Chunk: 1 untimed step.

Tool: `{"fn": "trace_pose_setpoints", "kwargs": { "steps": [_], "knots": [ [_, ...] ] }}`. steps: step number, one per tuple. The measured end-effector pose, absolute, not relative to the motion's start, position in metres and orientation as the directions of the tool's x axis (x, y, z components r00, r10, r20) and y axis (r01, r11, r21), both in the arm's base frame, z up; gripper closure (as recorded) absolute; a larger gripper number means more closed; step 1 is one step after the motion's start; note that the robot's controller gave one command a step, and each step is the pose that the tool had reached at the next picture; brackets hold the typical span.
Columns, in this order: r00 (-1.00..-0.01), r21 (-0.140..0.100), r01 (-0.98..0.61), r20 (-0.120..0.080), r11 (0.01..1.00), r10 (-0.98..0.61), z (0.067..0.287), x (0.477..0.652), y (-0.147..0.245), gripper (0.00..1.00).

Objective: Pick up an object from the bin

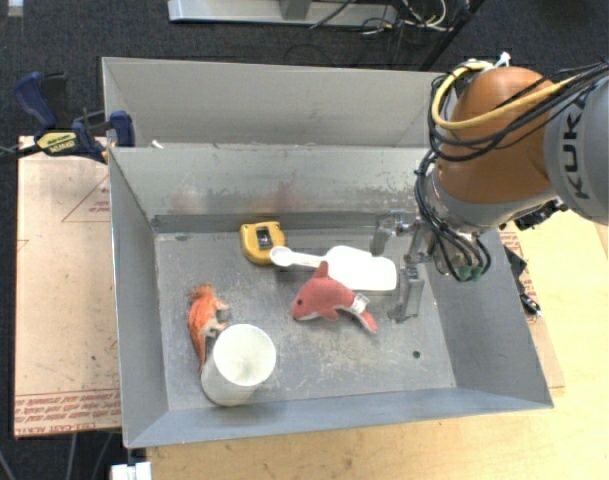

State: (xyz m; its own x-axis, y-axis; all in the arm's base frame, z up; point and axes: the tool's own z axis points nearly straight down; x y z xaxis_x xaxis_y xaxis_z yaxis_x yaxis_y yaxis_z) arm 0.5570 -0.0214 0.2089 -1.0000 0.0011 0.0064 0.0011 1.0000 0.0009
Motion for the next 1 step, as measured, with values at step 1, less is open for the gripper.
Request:
{"fn": "trace_pose_setpoints", "kwargs": {
  "steps": [1],
  "knots": [
    [-1.000,0.001,0.001,-0.001,1.000,0.001,0.2137,0.5583,-0.0214,0.00]
  ]
}}
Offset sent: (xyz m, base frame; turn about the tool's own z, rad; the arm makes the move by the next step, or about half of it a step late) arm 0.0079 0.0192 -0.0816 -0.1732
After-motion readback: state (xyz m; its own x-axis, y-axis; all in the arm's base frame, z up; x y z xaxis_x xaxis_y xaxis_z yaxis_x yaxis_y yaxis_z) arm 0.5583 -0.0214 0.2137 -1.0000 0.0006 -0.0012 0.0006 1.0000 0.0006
